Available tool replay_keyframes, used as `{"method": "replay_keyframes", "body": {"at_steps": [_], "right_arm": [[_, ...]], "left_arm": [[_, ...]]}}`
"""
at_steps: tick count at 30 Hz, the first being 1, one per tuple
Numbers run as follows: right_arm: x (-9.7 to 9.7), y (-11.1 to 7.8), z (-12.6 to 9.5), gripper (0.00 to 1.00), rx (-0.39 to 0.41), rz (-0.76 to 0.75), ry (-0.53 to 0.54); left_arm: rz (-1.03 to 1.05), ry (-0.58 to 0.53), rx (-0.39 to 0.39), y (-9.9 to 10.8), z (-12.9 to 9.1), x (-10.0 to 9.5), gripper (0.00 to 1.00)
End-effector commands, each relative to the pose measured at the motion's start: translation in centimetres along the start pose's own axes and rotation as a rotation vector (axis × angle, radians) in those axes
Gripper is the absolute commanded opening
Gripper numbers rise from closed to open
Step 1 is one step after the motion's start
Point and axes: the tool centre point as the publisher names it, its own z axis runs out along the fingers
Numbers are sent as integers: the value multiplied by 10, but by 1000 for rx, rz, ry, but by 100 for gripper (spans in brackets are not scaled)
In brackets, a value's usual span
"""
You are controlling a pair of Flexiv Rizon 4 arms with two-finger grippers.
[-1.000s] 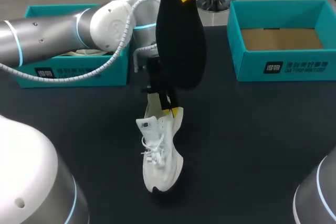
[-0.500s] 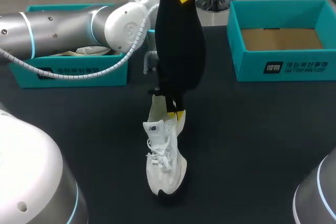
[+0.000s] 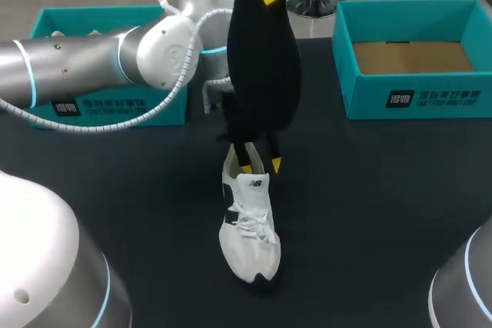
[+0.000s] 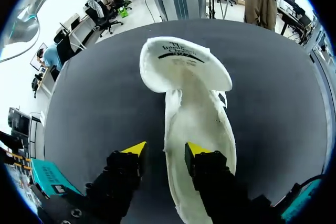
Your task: Take the shoe out of the shoebox, open the shoe tongue, remove and reinsert the insole, then place the shoe into the shoebox
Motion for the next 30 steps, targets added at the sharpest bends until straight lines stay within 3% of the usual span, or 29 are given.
{"method": "replay_keyframes", "body": {"at_steps": [1, 5, 6, 9, 12, 14, 16, 19, 30], "right_arm": [[0, 2, 1, 0, 5, 1, -1], [0, 2, 1, 0, 5, 1, -1], [0, 2, 1, 0, 5, 1, -1], [0, 2, 1, 0, 5, 1, -1], [0, 2, 1, 0, 5, 1, -1], [0, 2, 1, 0, 5, 1, -1], [0, 2, 1, 0, 5, 1, -1], [0, 2, 1, 0, 5, 1, -1], [0, 2, 1, 0, 5, 1, -1]], "left_arm": [[1, -373, 67, -5, -27, -3, 100], [-69, -745, 73, -1, -62, -17, 100], [-85, -883, 75, 2, -75, -17, 100], [-148, -1191, 112, 0, -104, -7, 100], [-202, -1405, 137, -6, -124, 8, 100], [-189, -1525, 111, -11, -133, 17, 100], [-201, -1586, 153, -16, -139, 24, 100], [-171, -1691, 107, -22, -148, 29, 100], [-171, -1691, 107, -22, -148, 29, 100]]}}
